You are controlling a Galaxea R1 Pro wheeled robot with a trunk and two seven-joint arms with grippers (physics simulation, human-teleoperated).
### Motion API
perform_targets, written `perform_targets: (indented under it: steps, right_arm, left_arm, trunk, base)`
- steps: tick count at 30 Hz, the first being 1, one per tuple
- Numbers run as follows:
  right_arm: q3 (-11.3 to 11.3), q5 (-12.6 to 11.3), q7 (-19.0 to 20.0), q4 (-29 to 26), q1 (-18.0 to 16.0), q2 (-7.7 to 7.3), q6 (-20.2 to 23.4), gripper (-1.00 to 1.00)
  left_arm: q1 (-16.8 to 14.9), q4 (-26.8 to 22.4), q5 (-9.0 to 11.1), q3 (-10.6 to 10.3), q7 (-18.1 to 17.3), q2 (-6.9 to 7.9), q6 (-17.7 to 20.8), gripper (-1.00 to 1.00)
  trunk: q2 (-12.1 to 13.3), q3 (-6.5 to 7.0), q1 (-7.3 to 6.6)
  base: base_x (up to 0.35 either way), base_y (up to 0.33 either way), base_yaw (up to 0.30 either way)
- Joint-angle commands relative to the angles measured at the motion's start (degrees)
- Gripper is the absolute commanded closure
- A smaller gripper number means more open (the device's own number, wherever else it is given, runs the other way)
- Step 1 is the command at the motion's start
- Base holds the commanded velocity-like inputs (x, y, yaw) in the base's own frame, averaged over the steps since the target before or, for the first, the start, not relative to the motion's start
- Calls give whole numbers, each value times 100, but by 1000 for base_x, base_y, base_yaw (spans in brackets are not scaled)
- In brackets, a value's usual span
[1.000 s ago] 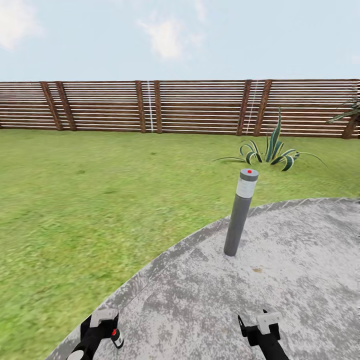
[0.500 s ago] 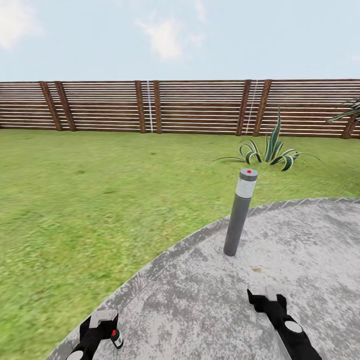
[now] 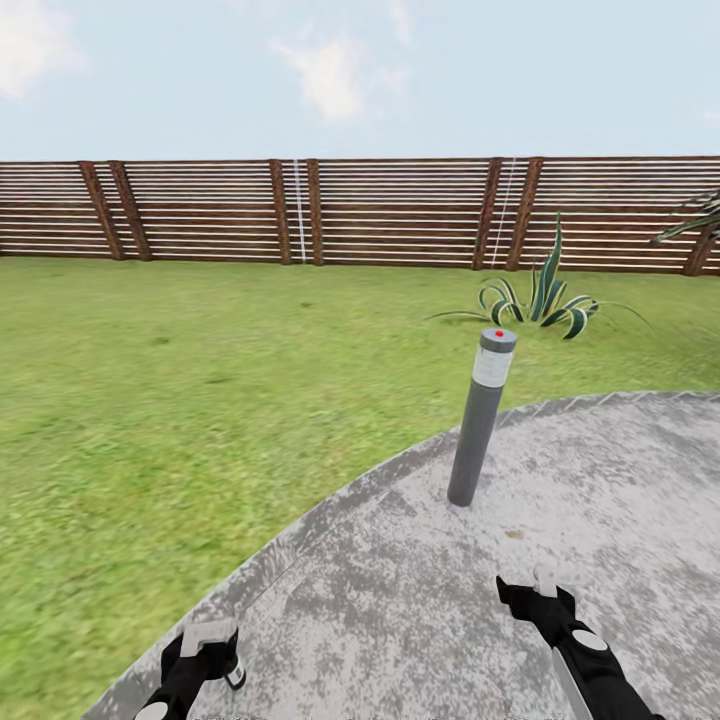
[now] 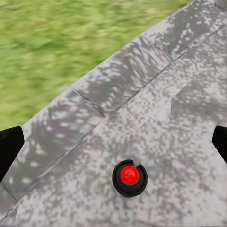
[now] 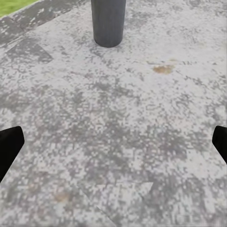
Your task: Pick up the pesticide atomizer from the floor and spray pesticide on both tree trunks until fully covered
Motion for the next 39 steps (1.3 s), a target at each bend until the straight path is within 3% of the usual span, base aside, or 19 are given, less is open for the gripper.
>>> perform_targets:
  steps: [1, 4, 24, 26, 27, 29, 30, 33, 39]
  right_arm:
    - [-2, -34, 2, -11, -1, 0, 31, -100]
    - [-2, -27, 0, -7, -1, 8, 34, -100]
    - [-2, -25, 0, -6, -1, 10, 34, -100]
    - [-2, -25, 0, -6, -1, 10, 34, -100]
    - [-2, -25, 0, -6, -1, 10, 34, -100]
    - [-2, -25, -1, -6, -1, 10, 34, -100]
    - [-2, -25, 0, -6, -1, 10, 34, -100]
    - [-2, -25, 0, -6, -1, 10, 34, -100]
    - [-2, -25, 0, -6, -1, 10, 34, -100]
  left_arm:
    - [-3, 4, 5, 6, 4, -1, -19, -100]
    - [-9, 5, 5, 6, 2, 7, -16, -100]
    - [-28, -1, -41, -2, -20, 8, -26, -100]
    - [-48, -12, -188, -3, -43, 15, -27, -100]
    - [-62, -19, -698, 0, -58, 23, -24, -100]
    - [-69, -34, -1178, 3, -59, 25, -23, -100]
    - [-77, -58, -1850, 16, -66, 29, -23, -100]
    - [-75, -64, -2002, 22, -68, 54, -24, -100]
    - [-77, -73, -2010, 41, -81, 102, -64, -100]
  trunk:
    - [-44, -23, 21]
    - [-164, -92, 87]
    - [-191, -716, 139]
    - [-193, -779, 144]
    - [-193, -785, 144]
    - [-193, -793, 144]
    - [-193, -793, 144]
    - [-193, -794, 144]
    - [-193, -794, 144]
  base:
    - [0, 0, 0]
    - [0, 0, 0]
    - [0, 0, 0]
    - [0, 0, 0]
    - [0, 0, 0]
    - [0, 0, 0]
    - [0, 0, 0]
    - [0, 0, 0]
    - [0, 0, 0]
